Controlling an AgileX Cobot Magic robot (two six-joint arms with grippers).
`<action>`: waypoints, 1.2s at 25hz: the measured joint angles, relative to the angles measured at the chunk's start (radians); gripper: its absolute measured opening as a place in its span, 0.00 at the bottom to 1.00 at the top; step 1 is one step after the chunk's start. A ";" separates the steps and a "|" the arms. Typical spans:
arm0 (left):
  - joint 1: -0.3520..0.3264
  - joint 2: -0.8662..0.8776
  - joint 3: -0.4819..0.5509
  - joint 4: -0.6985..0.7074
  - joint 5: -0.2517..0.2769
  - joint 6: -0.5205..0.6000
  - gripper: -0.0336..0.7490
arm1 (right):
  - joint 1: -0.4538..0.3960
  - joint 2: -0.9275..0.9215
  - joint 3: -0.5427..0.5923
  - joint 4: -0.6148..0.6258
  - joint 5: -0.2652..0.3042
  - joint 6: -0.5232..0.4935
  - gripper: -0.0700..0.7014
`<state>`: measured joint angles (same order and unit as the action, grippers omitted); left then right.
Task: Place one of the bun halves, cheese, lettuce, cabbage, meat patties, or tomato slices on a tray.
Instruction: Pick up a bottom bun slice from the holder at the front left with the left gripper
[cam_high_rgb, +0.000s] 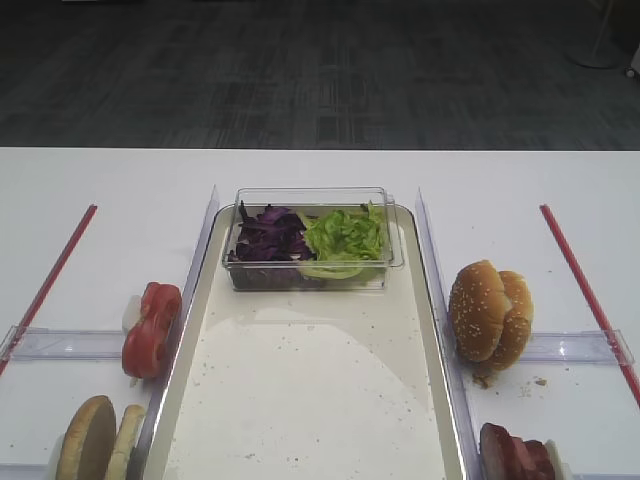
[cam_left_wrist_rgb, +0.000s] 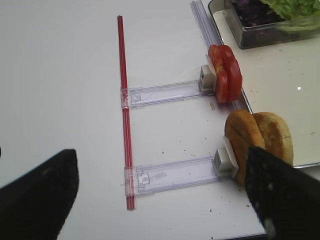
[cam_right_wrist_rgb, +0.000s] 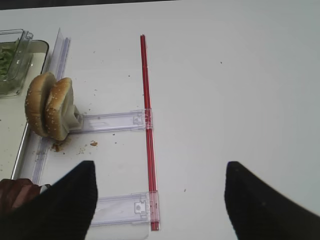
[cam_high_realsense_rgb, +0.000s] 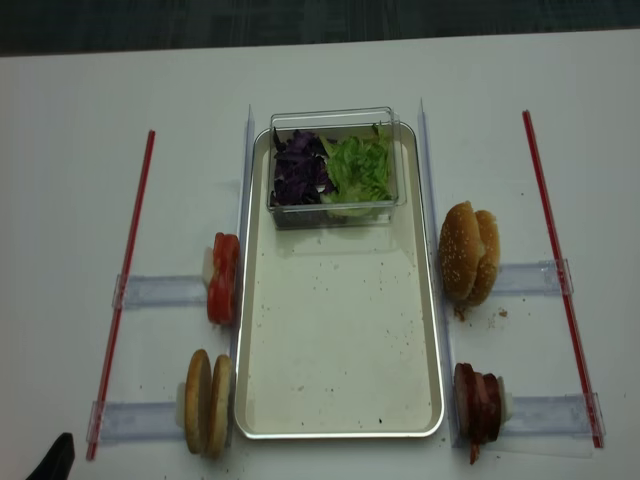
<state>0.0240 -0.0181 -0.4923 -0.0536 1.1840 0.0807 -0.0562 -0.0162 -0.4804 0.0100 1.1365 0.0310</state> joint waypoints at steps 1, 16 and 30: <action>0.000 0.000 0.000 0.000 0.000 0.000 0.83 | 0.000 0.000 0.000 0.000 0.000 0.000 0.81; 0.000 0.000 0.000 0.000 0.000 0.000 0.83 | 0.000 0.000 0.000 0.000 0.000 0.000 0.81; 0.000 0.251 -0.077 -0.057 0.071 0.000 0.83 | 0.000 0.000 0.000 0.000 0.000 0.000 0.81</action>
<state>0.0240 0.2324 -0.5692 -0.1109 1.2548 0.0807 -0.0562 -0.0162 -0.4804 0.0100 1.1365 0.0310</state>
